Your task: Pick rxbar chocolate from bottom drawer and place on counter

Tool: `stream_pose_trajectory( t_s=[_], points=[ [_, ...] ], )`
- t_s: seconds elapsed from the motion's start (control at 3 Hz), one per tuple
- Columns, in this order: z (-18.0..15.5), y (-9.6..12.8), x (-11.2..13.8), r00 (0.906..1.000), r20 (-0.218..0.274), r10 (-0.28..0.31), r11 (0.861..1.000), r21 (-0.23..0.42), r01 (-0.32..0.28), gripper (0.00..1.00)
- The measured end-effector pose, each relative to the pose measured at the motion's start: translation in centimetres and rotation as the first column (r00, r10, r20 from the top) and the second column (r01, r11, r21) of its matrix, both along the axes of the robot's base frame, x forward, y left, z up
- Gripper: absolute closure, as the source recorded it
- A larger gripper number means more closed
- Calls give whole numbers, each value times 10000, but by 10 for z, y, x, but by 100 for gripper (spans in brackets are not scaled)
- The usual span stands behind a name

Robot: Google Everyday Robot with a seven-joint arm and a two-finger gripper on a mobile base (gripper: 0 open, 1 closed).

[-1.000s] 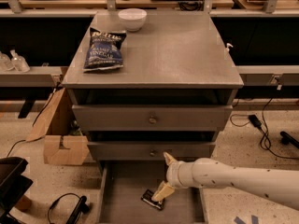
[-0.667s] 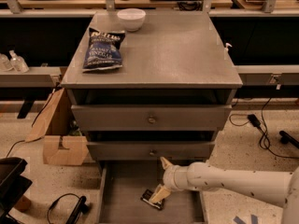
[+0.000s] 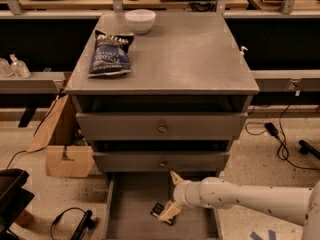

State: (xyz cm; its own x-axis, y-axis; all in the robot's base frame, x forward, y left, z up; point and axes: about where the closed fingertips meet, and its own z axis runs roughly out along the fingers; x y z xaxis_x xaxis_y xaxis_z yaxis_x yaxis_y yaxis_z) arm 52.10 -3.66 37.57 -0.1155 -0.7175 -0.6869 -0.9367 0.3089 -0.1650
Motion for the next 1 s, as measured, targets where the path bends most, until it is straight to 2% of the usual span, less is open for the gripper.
stream_pose_trajectory(
  t_s=[0.33, 0.67, 1.0],
  points=[
    [-39, 18, -19, 9988, -482, 29, 10000, 7, -28, 0],
    [-95, 44, -24, 9949, -1004, 106, 9999, -93, -115, 0],
    [-149, 68, -14, 9893, -1455, 89, 9999, -59, -98, 0]
  ],
)
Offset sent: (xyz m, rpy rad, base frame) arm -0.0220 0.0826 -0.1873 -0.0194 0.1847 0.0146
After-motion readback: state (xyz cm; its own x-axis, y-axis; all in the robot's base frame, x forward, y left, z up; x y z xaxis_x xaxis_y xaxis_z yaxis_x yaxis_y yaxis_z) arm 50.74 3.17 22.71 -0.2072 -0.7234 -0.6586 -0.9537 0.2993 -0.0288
